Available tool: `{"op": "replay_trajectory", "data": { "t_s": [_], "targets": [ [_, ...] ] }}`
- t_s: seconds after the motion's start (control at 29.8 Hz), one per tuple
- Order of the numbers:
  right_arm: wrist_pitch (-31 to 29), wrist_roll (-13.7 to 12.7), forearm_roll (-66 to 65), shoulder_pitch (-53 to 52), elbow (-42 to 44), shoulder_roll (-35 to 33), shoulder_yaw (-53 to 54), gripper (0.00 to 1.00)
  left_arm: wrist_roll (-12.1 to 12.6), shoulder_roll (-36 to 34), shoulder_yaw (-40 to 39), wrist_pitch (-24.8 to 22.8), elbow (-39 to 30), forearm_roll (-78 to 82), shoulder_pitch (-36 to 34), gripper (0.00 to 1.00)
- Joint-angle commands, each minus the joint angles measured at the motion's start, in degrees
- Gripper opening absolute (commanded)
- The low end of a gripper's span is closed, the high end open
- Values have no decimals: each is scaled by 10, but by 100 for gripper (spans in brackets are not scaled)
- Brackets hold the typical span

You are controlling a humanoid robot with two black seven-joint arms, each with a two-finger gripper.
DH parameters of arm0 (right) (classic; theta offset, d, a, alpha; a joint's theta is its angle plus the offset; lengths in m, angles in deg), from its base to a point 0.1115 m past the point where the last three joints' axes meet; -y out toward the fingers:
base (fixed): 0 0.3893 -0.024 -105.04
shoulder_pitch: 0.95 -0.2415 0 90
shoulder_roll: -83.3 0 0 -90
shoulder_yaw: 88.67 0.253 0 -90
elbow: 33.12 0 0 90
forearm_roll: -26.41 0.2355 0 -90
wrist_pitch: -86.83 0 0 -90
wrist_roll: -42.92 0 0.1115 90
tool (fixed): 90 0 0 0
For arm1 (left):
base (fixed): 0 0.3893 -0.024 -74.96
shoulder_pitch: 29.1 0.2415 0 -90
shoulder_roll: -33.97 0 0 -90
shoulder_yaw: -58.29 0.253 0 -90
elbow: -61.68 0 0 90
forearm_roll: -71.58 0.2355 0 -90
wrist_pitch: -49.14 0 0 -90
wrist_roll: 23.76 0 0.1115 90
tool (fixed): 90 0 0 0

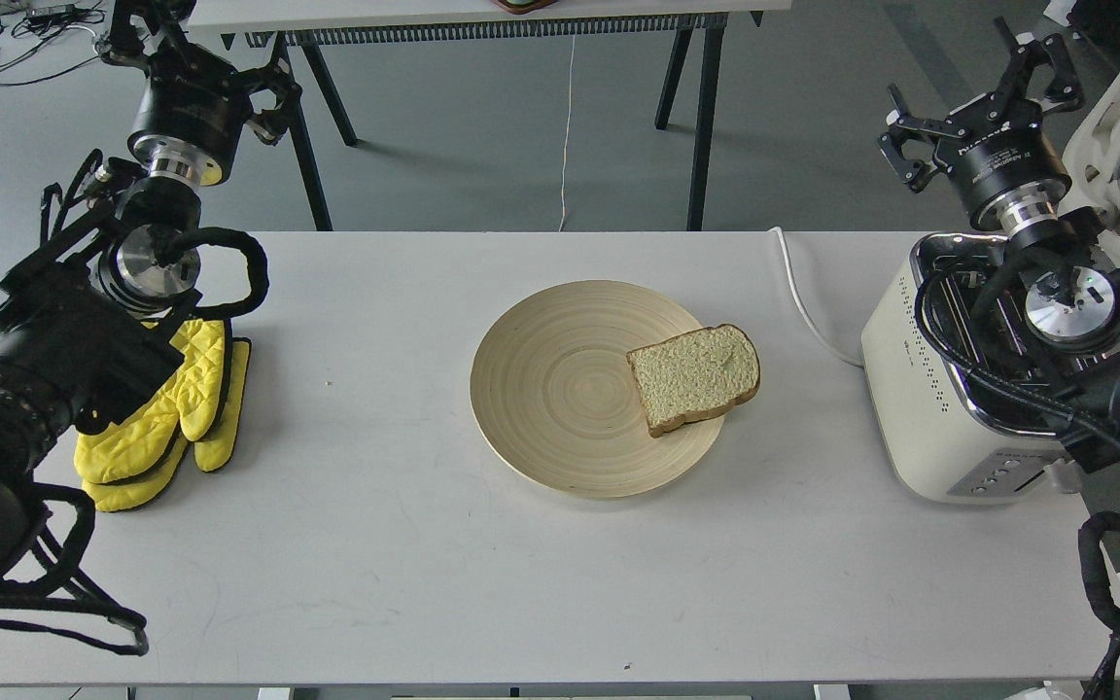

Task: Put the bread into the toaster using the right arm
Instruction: 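Lift the right gripper off the toaster and swing it toward the bread slice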

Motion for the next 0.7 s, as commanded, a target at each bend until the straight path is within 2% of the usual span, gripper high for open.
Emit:
{"op": "replay_trajectory", "data": {
  "t_s": [0.0,0.1,0.23,0.3,0.47,0.67],
  "targets": [
    [0,0,0,-3,-4,0,0,100,-3,2,1,0,-1,0,1,100],
    [10,0,-1,-5,-7,-1,-2,100,-2,0,1,0,0,0,1,100],
    [87,0,-16,-43,-12,-8,-18,100,0,-3,0,0,0,0,2,100],
    [96,3,-38,-63,-26,-14,-56,99,1,-1,1,0,0,0,2,100],
    [115,10,-129,-100,-97,-82,-143,98,-1,4,0,0,-1,0,2,100],
    [154,10,-276,-95,-200,-124,-179,98,-1,4,0,0,0,0,2,100]
  ]
}}
